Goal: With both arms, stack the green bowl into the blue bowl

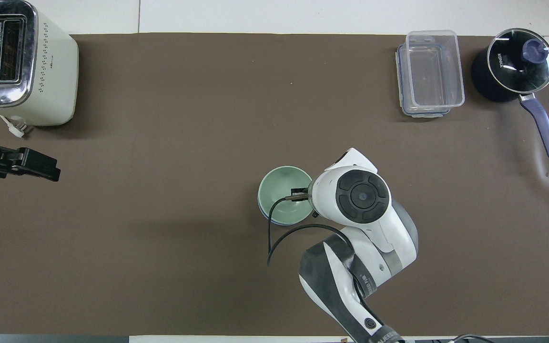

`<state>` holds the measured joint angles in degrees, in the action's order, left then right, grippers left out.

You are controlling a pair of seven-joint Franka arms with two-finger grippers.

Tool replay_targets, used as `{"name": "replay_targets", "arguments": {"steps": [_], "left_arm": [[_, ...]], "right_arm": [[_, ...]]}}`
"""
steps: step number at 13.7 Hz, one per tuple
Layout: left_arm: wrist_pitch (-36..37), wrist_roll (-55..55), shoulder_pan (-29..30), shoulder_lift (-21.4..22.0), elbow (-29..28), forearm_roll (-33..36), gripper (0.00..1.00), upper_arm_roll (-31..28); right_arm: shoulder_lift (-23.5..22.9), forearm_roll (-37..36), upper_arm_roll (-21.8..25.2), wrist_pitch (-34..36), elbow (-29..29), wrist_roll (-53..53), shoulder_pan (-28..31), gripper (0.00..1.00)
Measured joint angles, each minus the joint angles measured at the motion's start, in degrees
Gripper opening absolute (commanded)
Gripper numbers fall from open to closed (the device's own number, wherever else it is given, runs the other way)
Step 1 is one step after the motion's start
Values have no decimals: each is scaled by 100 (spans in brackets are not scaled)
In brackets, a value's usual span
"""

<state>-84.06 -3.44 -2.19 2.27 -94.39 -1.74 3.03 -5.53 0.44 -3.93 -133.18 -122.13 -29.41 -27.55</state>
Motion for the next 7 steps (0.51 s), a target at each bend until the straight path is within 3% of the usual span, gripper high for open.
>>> {"name": "replay_targets", "arguments": {"steps": [7], "left_arm": [[-40, 0, 0, 0, -1, 17, 100, 1]], "right_arm": [[0, 0, -3, 0, 0, 0, -65, 0]]}}
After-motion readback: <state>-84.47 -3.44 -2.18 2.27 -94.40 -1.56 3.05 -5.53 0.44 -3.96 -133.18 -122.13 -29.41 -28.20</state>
